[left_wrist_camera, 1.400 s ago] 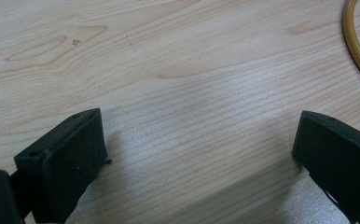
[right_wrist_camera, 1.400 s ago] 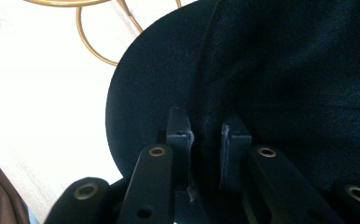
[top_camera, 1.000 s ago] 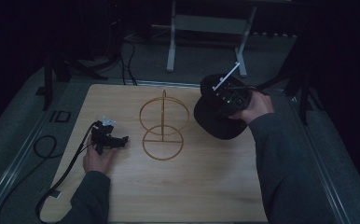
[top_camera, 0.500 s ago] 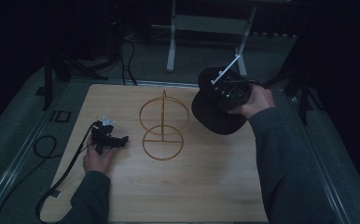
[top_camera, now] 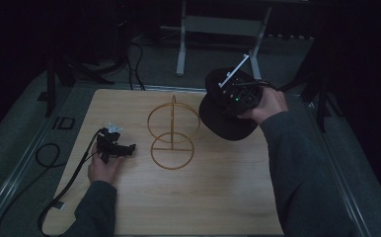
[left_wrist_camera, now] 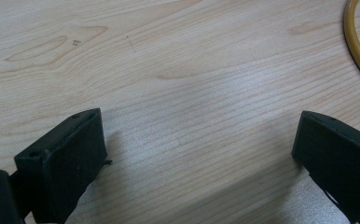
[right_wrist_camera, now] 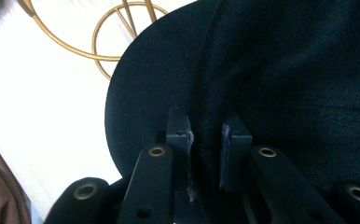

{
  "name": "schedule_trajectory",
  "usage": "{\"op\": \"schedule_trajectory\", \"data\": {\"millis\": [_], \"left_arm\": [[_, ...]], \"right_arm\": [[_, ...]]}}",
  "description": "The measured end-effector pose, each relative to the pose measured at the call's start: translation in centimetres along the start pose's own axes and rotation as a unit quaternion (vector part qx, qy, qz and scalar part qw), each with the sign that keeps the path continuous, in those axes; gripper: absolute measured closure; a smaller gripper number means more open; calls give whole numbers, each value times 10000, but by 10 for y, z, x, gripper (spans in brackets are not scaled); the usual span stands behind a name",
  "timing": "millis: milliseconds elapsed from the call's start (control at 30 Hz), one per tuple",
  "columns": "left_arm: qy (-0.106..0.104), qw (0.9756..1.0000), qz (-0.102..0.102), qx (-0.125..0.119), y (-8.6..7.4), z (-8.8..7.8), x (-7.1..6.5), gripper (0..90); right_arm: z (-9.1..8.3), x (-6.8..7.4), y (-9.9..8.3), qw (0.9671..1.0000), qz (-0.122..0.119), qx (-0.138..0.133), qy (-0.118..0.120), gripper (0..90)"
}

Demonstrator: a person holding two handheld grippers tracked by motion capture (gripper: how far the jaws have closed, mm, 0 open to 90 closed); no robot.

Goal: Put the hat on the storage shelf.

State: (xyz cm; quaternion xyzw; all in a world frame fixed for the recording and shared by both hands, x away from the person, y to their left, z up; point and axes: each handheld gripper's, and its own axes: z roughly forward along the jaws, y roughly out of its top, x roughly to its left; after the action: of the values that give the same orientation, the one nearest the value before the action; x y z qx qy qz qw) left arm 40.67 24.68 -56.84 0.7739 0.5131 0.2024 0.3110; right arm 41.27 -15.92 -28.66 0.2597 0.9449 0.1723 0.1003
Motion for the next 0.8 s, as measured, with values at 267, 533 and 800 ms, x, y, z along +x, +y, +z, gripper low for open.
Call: {"op": "schedule_trajectory", "data": {"millis": [267,533,800], "left_arm": [[1,10000,-1,1,0,0,0,23],[4,10000,6,1,0,0,0,23],[1,10000,9,4,0,0,0,23]], "right_arm": [[-8,4,1,10000,-68,-50,1,782],[-16,6,5,9999,-103,-102,2,782],[-19,12,15,9997,-198,-120,47,781]]}}
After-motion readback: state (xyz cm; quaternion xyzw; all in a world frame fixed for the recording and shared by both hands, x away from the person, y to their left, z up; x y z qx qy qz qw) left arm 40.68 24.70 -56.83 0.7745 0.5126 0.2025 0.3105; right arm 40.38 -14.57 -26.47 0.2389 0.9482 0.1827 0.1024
